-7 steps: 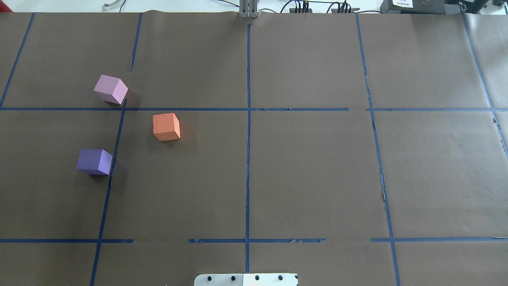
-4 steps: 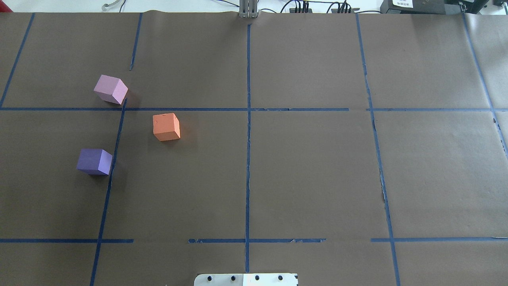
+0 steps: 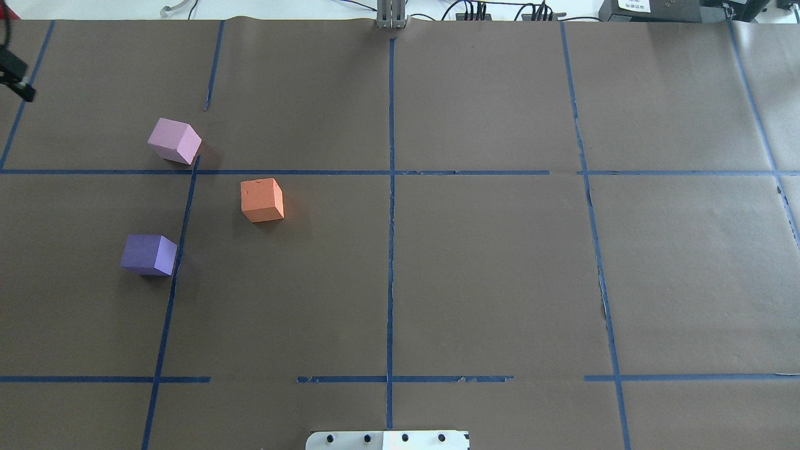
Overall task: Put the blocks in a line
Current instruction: 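Reach the left gripper down over the orange cube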
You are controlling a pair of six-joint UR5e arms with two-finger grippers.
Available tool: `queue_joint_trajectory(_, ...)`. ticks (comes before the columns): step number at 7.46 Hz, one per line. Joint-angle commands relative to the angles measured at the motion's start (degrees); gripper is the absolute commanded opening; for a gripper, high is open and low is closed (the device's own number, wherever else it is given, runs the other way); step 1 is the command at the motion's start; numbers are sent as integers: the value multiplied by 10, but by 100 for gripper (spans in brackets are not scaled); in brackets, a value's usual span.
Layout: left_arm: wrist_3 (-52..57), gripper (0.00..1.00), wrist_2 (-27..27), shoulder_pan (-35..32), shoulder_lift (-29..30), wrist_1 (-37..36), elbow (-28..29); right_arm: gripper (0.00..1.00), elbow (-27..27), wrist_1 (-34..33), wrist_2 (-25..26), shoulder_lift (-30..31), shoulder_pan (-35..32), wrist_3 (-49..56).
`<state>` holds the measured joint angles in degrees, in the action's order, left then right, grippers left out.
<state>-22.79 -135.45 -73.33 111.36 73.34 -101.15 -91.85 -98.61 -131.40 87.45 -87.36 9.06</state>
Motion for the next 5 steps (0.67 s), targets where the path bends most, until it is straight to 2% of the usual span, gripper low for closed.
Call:
queue_joint_trajectory(1,-152,100,-11,118,62,51,12,100,0,0,0,0,0,0)
queue_joint_trajectory(3,-251,100,-5,192,78,139,50,100,0,0,0,0,0,0)
queue_joint_trajectory(4,-271,100,-4,213,91,158,76,100,0,0,0,0,0,0)
queue_joint_trajectory(5,-293,100,19,216,115,163,106,100,0,0,0,0,0,0)
